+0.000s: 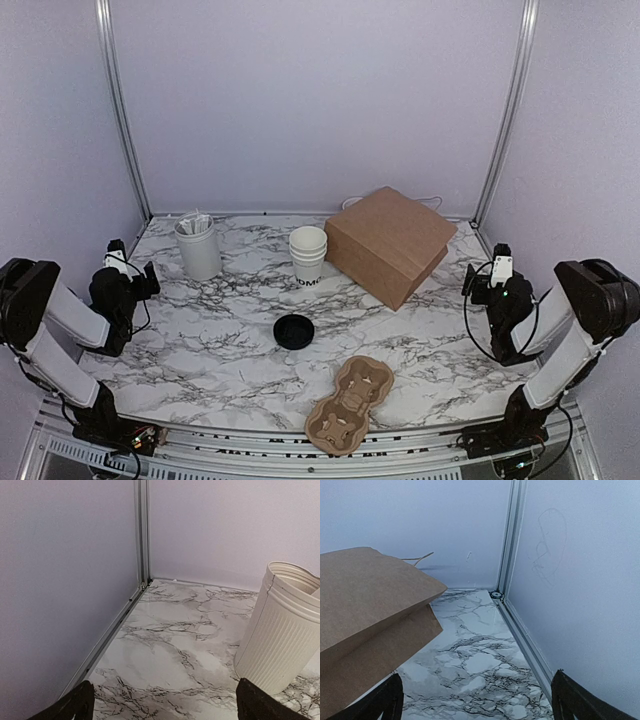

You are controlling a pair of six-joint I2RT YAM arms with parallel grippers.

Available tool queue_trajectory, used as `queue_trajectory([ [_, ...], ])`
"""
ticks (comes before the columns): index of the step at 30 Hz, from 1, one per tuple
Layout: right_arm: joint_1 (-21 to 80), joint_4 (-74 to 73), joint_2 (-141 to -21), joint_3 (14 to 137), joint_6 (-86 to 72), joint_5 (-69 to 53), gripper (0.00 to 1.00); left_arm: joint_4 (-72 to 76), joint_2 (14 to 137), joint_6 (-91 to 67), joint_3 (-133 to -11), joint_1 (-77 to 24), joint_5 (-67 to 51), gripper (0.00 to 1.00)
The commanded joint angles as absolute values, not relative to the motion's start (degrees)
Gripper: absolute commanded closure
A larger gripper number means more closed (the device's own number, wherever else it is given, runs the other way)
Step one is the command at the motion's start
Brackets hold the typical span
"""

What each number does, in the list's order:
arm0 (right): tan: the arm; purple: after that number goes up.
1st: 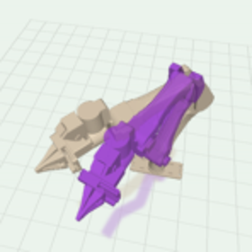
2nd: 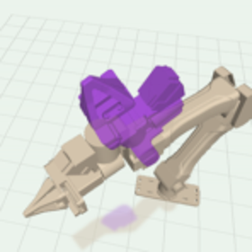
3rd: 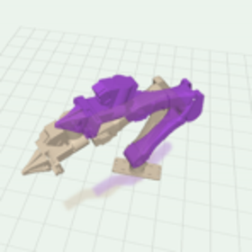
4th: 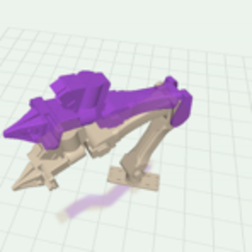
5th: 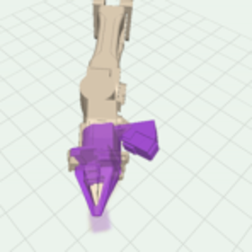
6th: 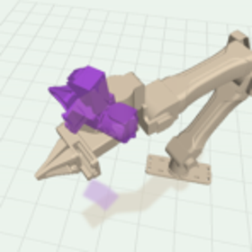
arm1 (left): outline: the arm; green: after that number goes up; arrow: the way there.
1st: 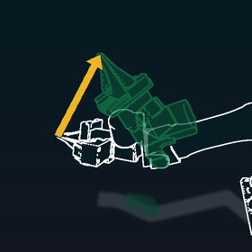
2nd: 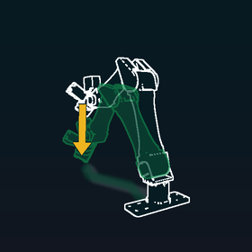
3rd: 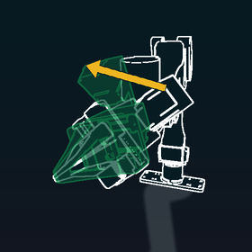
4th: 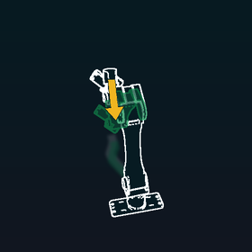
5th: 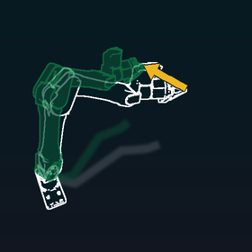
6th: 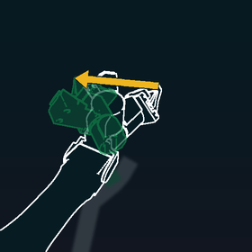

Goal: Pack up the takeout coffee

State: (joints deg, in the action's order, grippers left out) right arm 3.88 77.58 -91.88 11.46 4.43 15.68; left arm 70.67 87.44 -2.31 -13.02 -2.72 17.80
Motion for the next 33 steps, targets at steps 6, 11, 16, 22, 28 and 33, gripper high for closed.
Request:
queue_trajectory([
  [6,3.38,79.19,-91.85,12.53,4.47,15.55,0.0,72.22,87.54,-1.98,-13.62,-2.54,17.14,0.01],
  [11,3.37,79.1,-91.85,12.63,4.44,15.47,0.0,71.23,86.26,-1.44,-14.08,-2.9,18.18,0.01],
  [16,3.4,79.01,-91.81,12.61,4.39,15.46,0.0,43.8,76.95,-3.77,-26.65,-4.19,15.59,0.01],
  [22,3.26,78.84,-91.87,12.69,4.39,15.38,0.0,26.93,69.57,-17.0,-36.34,-5.01,-0.24,0.01],
  [28,3.29,79.04,-91.78,12.56,4.39,15.38,0.0,12.66,62.22,-16.67,-42.54,-11.94,-9.16,0.01],
  [33,3.79,74.36,-89.17,13.61,2.76,21.19,0.0,-1.33,62.62,-12.86,-51.82,-17.09,-15.83,0.01],
])
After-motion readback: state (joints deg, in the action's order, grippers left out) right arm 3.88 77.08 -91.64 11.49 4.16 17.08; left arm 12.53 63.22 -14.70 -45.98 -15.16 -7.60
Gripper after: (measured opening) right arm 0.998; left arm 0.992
